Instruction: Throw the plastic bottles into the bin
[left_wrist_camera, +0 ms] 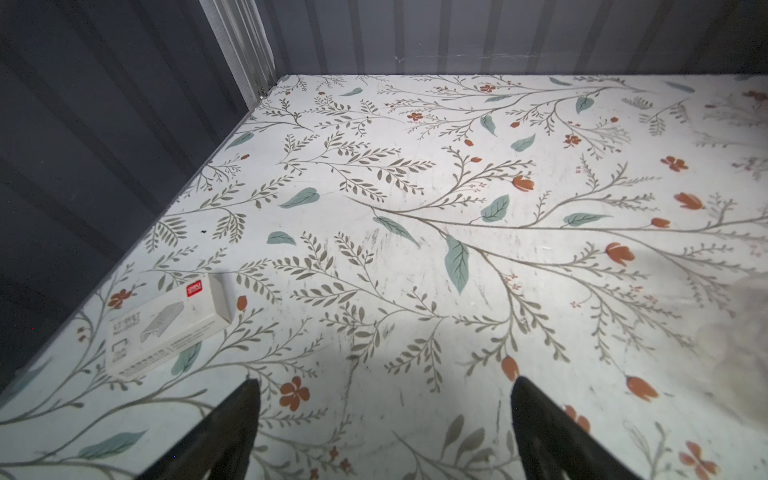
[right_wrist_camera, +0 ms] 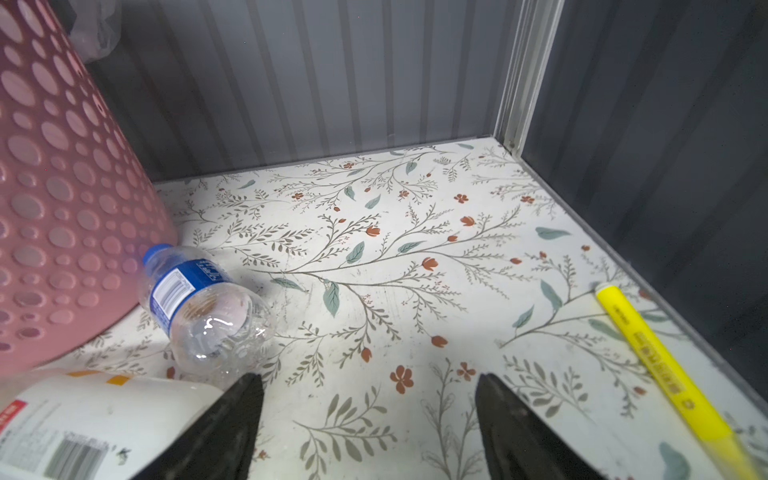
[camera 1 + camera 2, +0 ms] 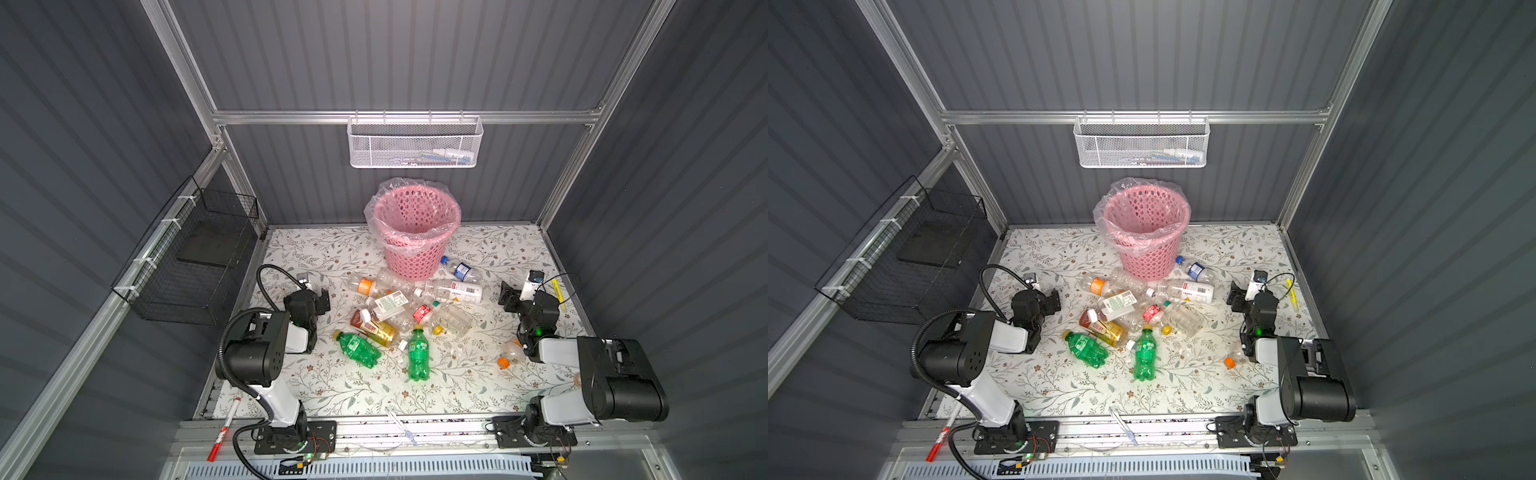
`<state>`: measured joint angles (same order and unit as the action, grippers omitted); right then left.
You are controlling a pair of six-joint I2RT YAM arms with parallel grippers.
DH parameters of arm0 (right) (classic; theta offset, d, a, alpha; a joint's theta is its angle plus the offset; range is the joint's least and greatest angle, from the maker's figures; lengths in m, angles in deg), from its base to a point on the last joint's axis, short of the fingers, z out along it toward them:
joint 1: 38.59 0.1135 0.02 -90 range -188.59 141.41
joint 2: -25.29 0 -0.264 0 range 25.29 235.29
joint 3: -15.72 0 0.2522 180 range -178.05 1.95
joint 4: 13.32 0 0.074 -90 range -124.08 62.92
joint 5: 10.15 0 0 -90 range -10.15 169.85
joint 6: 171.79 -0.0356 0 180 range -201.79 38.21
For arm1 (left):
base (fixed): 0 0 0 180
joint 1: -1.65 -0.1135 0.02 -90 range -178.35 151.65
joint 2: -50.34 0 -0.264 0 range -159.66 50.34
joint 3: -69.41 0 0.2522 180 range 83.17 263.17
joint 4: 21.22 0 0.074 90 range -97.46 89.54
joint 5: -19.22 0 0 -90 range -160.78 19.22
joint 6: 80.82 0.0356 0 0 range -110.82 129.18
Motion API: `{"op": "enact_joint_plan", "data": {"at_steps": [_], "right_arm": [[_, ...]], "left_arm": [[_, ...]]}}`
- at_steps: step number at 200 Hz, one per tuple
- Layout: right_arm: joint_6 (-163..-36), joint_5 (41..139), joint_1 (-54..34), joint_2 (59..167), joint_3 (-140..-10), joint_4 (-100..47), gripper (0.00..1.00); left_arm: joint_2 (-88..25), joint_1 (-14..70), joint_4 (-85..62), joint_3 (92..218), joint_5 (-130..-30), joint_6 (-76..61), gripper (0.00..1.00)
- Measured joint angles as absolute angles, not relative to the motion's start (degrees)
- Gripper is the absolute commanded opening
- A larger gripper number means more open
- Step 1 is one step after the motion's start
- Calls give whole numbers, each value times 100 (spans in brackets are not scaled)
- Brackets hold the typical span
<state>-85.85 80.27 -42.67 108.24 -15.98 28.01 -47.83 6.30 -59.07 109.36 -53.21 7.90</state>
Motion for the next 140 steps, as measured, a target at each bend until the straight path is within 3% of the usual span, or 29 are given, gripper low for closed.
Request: {"op": "enact_joint_plan", "data": {"at_steps": [62,91,140], "right_arm": [[-9623,7273,-4238,9513,-3681,-758,75],[-10495,7179,-4114,9187,-4358,-2659,78],[-11874,7039,-3994,8656,-4605,-6099,80]], "left_arm": [[-3714,676,-3105,12772,-4742,-8,88],[-3415,796,-1984,13592,-5162,-594,88],[-2827,859,-454,13677,-5949,-1005,90]]}}
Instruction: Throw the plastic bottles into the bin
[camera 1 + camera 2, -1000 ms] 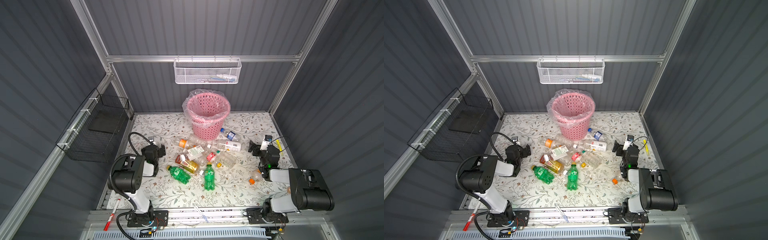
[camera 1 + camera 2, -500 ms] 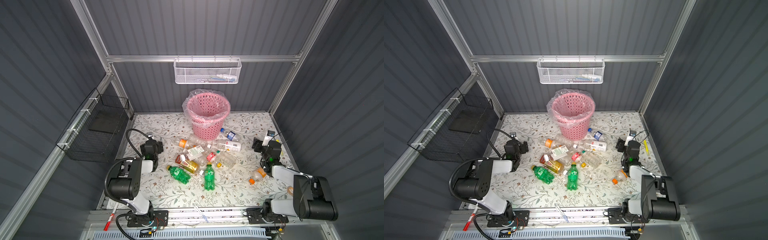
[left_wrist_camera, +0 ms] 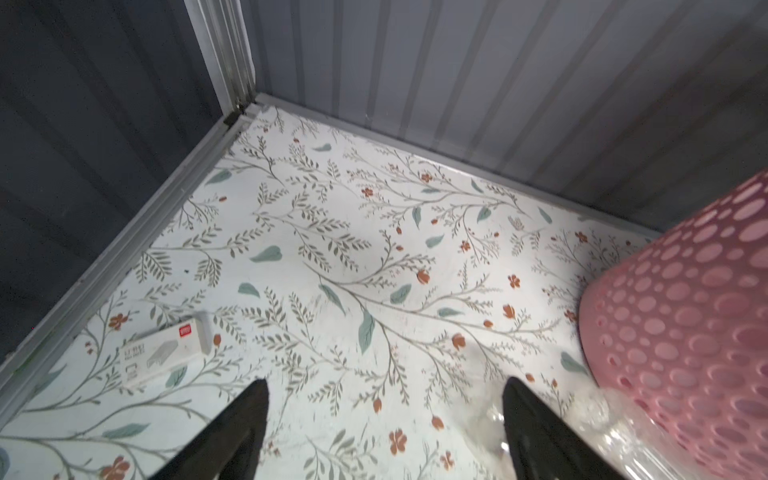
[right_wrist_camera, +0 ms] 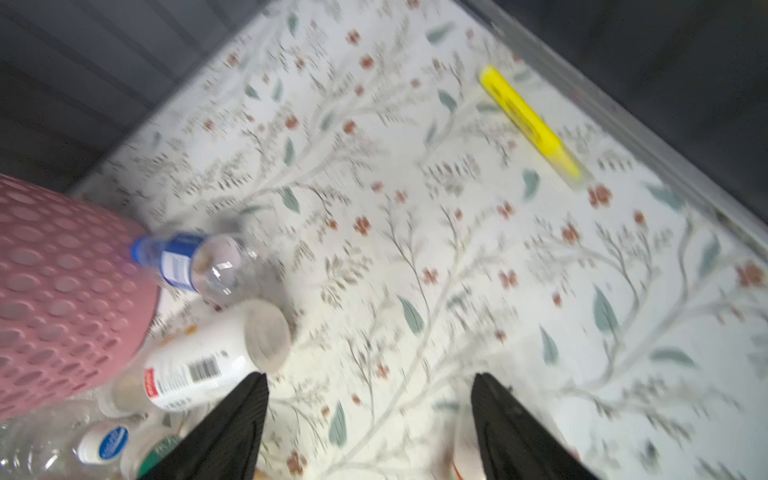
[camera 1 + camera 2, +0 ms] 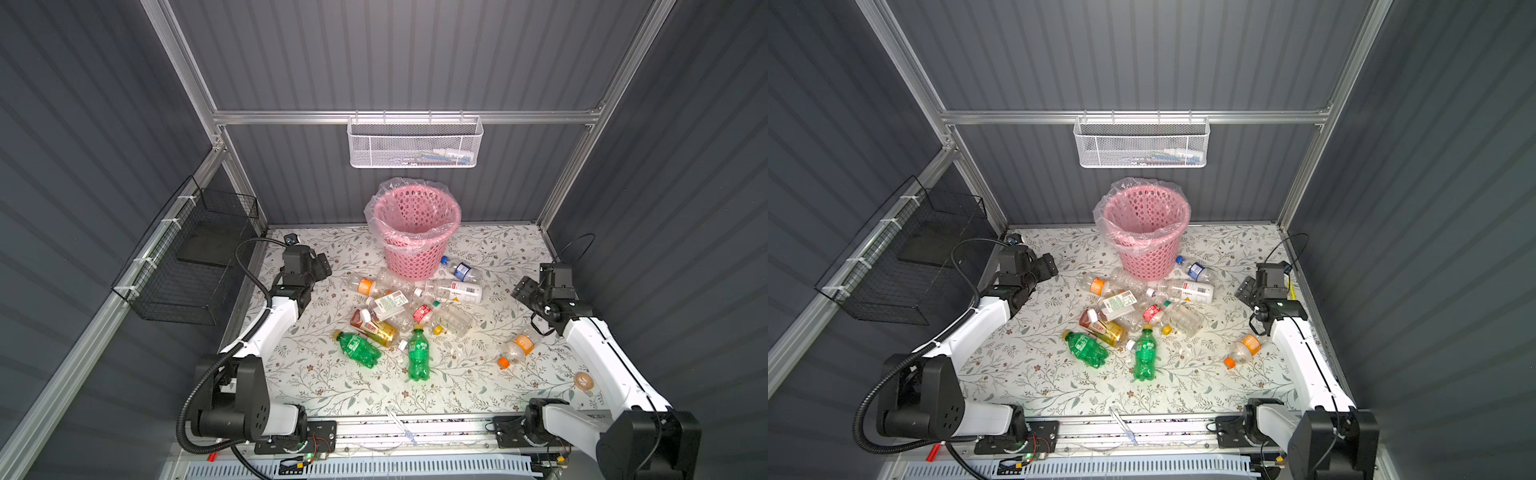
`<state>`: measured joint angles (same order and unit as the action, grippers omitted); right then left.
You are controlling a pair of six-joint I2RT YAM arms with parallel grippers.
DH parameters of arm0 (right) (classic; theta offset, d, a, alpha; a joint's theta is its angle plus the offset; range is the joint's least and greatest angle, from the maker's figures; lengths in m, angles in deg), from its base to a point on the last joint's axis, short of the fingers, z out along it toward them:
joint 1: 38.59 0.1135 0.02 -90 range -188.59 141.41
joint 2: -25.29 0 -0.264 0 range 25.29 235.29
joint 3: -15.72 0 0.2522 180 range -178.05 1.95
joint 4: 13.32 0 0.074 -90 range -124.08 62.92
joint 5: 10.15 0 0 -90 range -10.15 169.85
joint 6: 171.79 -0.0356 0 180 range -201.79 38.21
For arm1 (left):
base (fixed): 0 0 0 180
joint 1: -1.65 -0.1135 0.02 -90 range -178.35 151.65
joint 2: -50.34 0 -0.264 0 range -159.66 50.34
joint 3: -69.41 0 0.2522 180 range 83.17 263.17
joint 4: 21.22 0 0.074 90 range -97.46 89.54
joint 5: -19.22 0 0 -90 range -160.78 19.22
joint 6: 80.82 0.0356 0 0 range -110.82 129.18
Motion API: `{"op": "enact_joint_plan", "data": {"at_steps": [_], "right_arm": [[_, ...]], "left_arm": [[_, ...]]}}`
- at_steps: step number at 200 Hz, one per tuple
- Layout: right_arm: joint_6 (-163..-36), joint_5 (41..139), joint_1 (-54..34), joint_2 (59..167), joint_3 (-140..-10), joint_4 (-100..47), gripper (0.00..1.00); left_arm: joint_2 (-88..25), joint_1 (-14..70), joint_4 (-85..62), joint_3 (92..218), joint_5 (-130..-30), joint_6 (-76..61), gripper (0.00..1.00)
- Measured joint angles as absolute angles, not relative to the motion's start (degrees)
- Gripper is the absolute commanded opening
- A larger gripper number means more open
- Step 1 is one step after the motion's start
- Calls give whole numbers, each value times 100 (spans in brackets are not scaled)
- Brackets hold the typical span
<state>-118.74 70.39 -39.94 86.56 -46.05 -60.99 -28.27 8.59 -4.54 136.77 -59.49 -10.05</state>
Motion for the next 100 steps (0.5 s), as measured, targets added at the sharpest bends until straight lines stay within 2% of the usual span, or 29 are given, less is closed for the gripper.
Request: {"op": "enact_joint_plan", "data": {"at_steps": [42,100], "right_arm": [[-12624,6965,-3994,7941,-4383,-7417,80],[-13144,7142,-3904,7810,-3615,-7728,79]], "left_arm": [[-2600,859,-4,13596,-6698,-1103,91],[-2694,877,23,13419,-7494,-1101,90]]}}
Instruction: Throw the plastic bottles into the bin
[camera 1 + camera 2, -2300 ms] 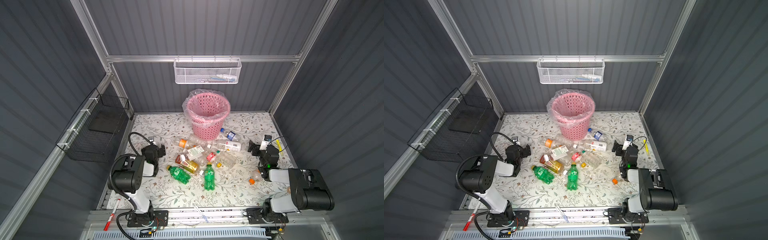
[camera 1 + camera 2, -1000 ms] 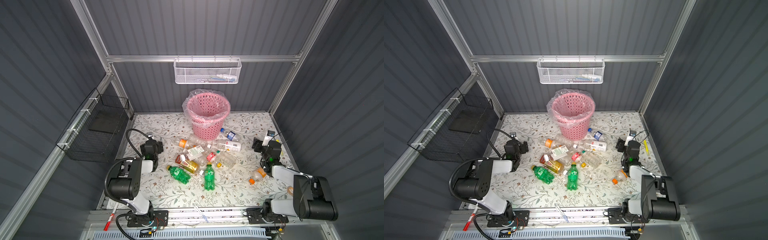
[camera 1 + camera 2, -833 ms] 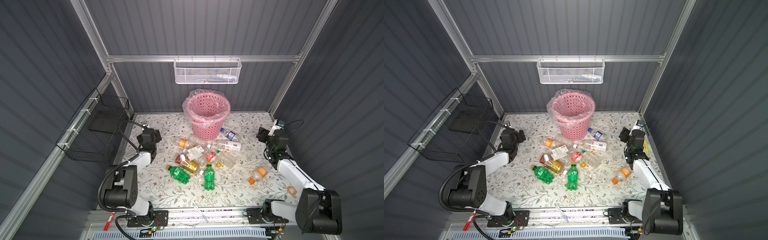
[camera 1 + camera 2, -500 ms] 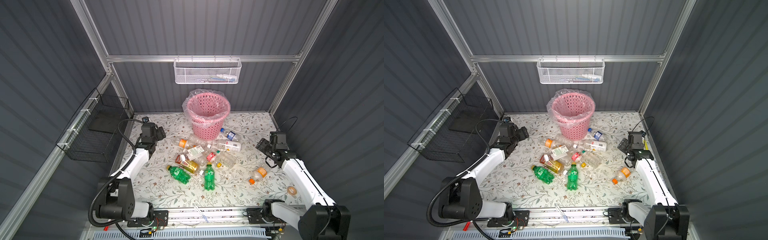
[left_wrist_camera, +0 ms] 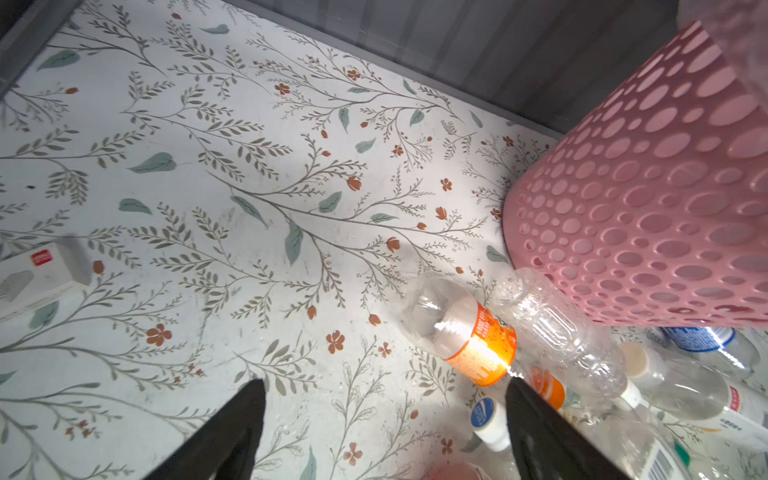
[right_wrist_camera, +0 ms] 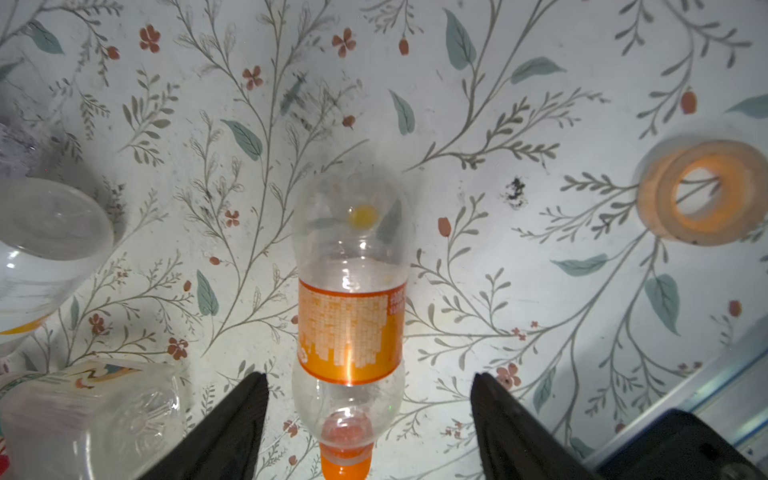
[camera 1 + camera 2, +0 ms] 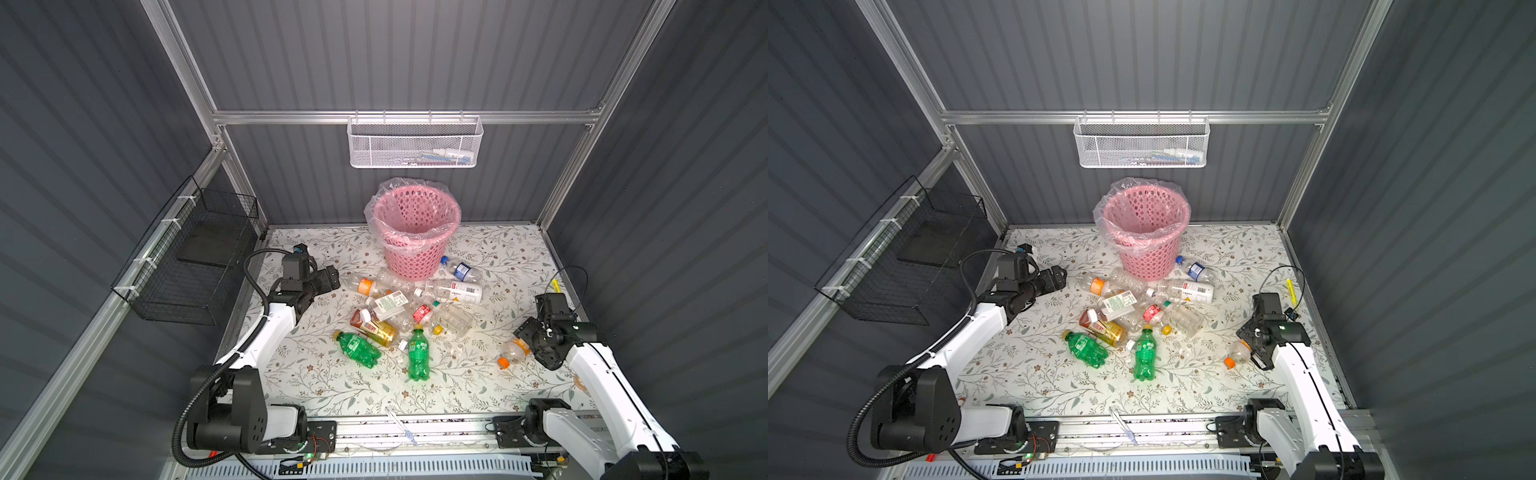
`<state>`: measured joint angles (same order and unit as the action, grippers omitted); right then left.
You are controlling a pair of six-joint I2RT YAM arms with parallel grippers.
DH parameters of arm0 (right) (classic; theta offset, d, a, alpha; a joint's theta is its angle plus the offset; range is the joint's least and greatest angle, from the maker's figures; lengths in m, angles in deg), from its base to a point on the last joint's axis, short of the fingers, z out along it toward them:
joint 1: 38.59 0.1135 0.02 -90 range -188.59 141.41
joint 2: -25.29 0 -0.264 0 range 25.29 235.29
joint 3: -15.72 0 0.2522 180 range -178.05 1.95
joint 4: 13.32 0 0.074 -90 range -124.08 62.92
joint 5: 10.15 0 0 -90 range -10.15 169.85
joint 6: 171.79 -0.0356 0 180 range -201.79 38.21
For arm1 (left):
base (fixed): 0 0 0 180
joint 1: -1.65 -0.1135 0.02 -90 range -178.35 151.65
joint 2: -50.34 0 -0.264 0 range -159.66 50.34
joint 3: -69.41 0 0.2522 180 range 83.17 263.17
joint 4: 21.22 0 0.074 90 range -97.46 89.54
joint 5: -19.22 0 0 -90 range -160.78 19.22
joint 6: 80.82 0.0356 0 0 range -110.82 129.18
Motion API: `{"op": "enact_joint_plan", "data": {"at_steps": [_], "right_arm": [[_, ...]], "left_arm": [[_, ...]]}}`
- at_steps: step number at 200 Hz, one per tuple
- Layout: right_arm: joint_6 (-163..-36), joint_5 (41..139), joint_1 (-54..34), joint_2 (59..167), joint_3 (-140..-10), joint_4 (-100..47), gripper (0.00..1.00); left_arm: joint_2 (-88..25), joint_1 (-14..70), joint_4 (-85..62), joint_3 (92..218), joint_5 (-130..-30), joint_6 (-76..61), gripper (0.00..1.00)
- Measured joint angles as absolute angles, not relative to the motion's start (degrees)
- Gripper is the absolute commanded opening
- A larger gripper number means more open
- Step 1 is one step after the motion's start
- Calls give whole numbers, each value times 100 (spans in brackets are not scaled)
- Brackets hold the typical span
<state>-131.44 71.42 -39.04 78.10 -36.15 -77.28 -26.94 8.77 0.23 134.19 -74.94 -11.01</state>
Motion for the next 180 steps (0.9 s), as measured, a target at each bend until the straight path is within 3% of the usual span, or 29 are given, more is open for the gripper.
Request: {"op": "enact_joint_plan", "data": {"at_steps": [63,126,180], "right_arm": [[-13396,7236,-3806,7966,-3014,-7087,79],[-13295,7262,-3806,8761,-2905,-6143,62],[-13052,7409,-3806,8794,-2984,-6045,51]], "left_arm": [[-3157,1008,-14,13537,-7844,-1101,90],[-3183,1073,-17,13588,-7879,-1103,88],[-3295,1150,-67,13588,-7877,-1147,86]]}}
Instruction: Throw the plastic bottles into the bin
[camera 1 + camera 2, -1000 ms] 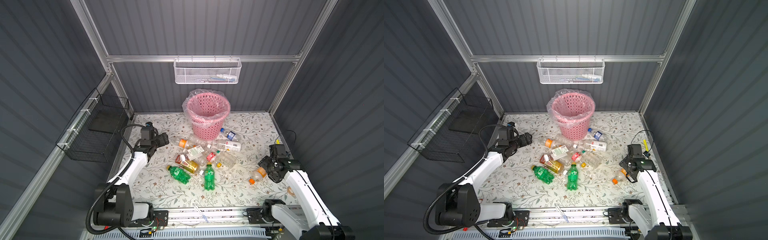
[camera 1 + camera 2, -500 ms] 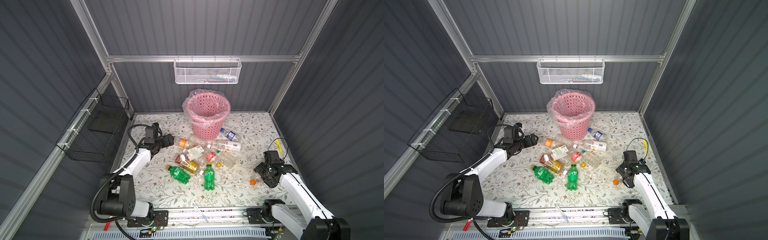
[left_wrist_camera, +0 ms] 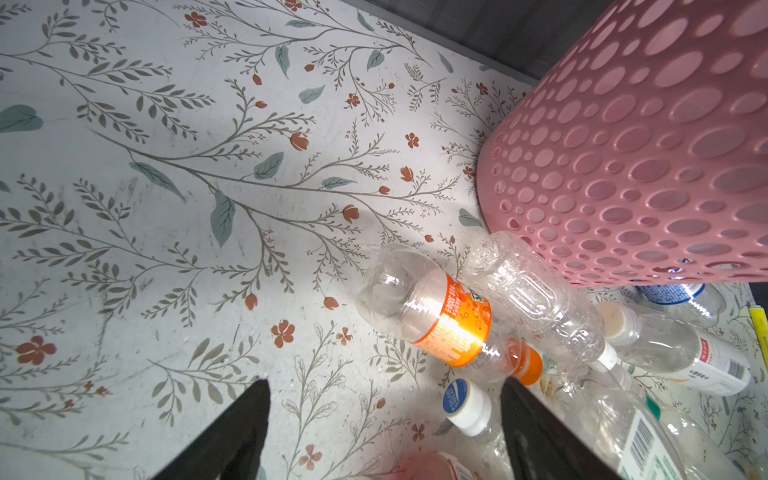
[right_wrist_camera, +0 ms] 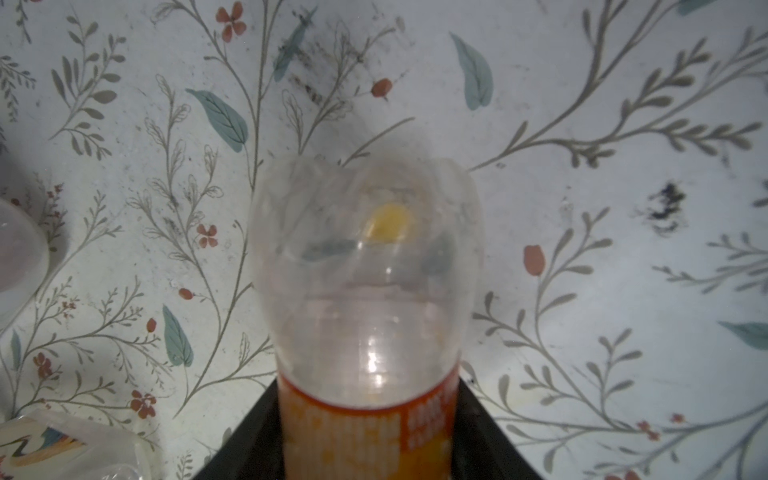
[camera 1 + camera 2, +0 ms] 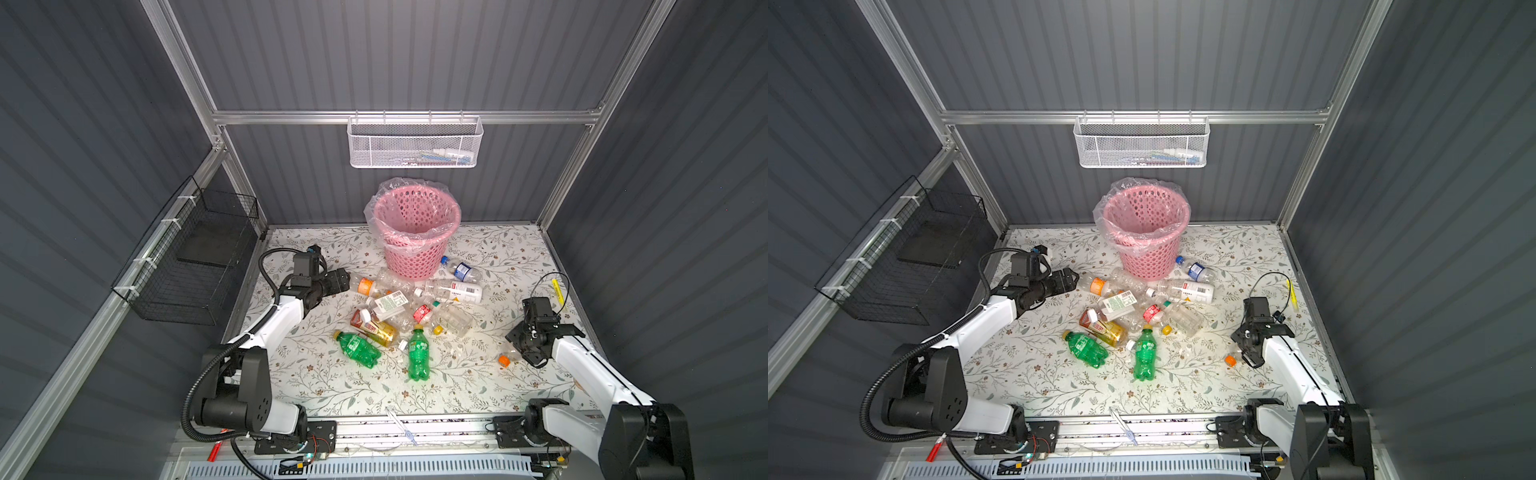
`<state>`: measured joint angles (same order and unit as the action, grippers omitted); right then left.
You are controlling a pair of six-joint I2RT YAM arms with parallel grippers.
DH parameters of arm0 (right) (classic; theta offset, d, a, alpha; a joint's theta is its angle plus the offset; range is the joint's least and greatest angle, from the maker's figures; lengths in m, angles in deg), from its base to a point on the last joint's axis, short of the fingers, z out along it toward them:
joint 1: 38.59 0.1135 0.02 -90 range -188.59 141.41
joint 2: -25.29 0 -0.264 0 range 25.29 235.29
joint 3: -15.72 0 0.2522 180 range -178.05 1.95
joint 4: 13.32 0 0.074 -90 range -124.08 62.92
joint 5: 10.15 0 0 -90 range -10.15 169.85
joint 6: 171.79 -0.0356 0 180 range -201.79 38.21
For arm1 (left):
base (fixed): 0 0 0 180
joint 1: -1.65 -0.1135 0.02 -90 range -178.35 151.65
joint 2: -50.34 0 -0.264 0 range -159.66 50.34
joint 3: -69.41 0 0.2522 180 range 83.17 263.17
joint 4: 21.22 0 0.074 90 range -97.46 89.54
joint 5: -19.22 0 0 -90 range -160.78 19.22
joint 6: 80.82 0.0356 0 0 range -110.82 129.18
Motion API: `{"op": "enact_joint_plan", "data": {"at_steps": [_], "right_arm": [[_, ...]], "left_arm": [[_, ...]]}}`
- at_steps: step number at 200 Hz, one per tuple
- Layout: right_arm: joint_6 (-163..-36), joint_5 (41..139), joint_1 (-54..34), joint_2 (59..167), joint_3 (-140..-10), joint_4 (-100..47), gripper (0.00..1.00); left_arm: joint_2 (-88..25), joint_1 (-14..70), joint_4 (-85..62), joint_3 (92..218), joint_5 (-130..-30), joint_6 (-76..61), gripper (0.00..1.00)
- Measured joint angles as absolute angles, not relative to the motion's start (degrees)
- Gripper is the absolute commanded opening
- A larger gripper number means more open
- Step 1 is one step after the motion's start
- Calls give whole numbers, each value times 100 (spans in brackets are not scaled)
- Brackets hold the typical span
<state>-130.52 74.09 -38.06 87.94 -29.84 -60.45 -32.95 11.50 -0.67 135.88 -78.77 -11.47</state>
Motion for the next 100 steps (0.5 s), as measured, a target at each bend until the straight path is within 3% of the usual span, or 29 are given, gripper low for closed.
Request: {"op": "enact_joint_plan", "data": {"at_steps": [22,44,57,63,66,86,100], "right_arm": [[-12773,7555,-3806,8912,-3836,-6539,49],[-12624,7885,-3725,9498,-5941,-6941,50],[-12727,8320,-3602,10053,-7604,-6878,67],[-12792,8607,-3545,10324,-8358,-6764,90],[-12899,8777,-3502,10466,-8721,-6679,97],[-13083,9584,-3224,11327,-10959,-6191,99],[-13162,9938,-3108,11480,-11466,-5890,99]], "left_arm": [[-3382,1220,-150,13588,-7879,-1197,86],[-3395,1331,-231,13588,-7877,-1263,86],[-3393,1408,-299,13588,-7877,-1274,86],[-3393,1452,-310,13588,-7874,-1271,87],[-3389,1471,-307,13588,-7881,-1269,87],[-3323,1611,-218,13594,-7879,-1173,91],[-3179,1688,-106,13594,-7879,-1051,94]]}}
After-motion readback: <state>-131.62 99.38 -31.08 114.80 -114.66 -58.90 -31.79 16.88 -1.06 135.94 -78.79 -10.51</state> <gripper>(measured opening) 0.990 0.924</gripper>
